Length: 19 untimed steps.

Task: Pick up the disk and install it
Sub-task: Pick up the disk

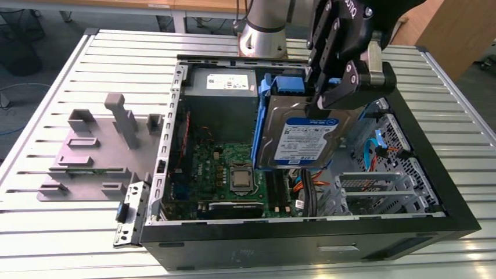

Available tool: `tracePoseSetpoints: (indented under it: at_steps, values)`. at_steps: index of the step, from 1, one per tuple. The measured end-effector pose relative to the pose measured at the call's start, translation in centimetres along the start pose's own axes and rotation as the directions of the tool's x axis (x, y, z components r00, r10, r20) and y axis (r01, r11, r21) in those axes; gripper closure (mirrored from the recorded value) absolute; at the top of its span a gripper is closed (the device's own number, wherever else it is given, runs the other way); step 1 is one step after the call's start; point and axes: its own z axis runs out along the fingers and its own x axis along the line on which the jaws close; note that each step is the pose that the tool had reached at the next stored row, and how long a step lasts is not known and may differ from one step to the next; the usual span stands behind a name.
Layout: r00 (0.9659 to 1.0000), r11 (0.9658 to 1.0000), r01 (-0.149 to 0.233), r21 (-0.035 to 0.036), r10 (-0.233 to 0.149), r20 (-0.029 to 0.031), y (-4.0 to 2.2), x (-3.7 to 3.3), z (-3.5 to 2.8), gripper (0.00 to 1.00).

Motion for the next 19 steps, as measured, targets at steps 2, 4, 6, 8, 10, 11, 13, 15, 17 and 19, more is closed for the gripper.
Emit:
tracePoseSetpoints:
  at_steps: [2, 4, 6, 8, 10, 11, 13, 15, 17, 19]
  values:
    - [1.0000, 1.0000, 0.000, 0.0000, 0.000, -0.0002, 0.00, -0.01, -0.13, 0.65]
    - [1.0000, 1.0000, 0.000, 0.0000, 0.000, -0.0003, -0.01, 0.03, -0.14, 0.65]
    - [1.0000, 1.0000, 0.000, -0.0001, 0.000, -0.0003, -0.05, 0.18, -0.15, 0.65]
    - [1.0000, 1.0000, -0.001, 0.0000, 0.001, -0.0002, -0.09, 0.41, -0.16, 0.65]
    - [1.0000, 1.0000, -0.001, 0.0000, 0.001, -0.0002, -0.09, 0.53, -0.17, 0.65]
    - [1.0000, 1.0000, -0.001, 0.0000, 0.001, -0.0001, -0.09, 0.53, -0.17, 0.65]
    - [1.0000, 1.0000, -0.001, 0.0000, 0.001, -0.0002, -0.11, 0.54, -0.18, 0.65]
    - [1.0000, 1.0000, -0.001, 0.0000, 0.001, -0.0002, -0.21, 0.54, -0.18, 0.65]
    - [1.0000, 1.0000, -0.001, 0.0000, 0.001, -0.0001, -0.48, 0.54, -0.18, 0.65]
    - [1.0000, 1.0000, -0.001, 0.0000, 0.001, -0.0001, -0.90, 0.53, -0.18, 0.65]
